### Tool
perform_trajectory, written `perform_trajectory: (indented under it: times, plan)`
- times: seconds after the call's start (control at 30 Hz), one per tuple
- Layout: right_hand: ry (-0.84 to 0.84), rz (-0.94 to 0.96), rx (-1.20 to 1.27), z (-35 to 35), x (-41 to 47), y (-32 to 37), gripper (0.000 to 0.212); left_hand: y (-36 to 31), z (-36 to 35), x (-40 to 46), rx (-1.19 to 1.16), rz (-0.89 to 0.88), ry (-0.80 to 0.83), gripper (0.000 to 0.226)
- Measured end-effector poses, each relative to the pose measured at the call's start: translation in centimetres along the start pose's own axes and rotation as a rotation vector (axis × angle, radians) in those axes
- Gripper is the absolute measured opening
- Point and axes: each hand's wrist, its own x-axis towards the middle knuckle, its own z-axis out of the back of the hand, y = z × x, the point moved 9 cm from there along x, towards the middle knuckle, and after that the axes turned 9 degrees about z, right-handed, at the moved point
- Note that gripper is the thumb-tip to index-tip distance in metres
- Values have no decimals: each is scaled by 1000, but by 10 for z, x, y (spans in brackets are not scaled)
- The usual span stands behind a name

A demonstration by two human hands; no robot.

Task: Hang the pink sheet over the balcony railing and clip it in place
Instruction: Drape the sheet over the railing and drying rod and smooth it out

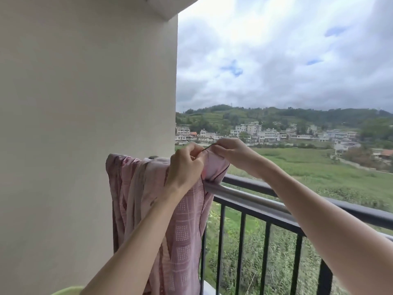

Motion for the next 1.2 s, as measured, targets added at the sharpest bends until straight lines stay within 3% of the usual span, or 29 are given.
perform_trajectory:
  times: [0.2, 0.37, 0.43, 0.5, 0.6, 0.77, 0.87, 0.93, 1.0, 1.13, 1.2]
  plan:
    - [-53, 93, -51, 11, -39, -5, 17, 3, -23, -30, -147, -30, 93, 8]
    - [58, 195, -507, -11, -53, -24, 30, 22, -30, -48, -214, -2, 137, 10]
    - [-56, 168, -490, 7, -61, -27, 33, 18, -29, -59, -226, 1, 144, 11]
    - [-177, 135, -465, 25, -65, -27, 23, 4, -28, -71, -252, -34, 171, 13]
    - [-260, 63, -447, 37, -63, -26, 22, -15, -25, -77, -222, -82, 183, 14]
    - [-345, -55, -231, 68, -81, -33, 24, -15, -26, -85, -113, 23, 141, 10]
    - [-406, -177, 282, 81, -101, -48, 21, -18, -38, -96, -64, 89, 118, 11]
    - [-382, -181, 471, 89, -105, -47, 21, -24, -46, -104, -34, 83, 96, 19]
    - [-323, -116, 411, 104, -111, -40, 15, -36, -55, -115, -55, 53, 59, 22]
    - [-204, 107, 15, 123, -129, -16, 12, -50, -64, -133, -142, 55, -65, 45]
    - [-173, 141, -99, 131, -143, -11, 18, -60, -70, -144, -80, 74, -81, 41]
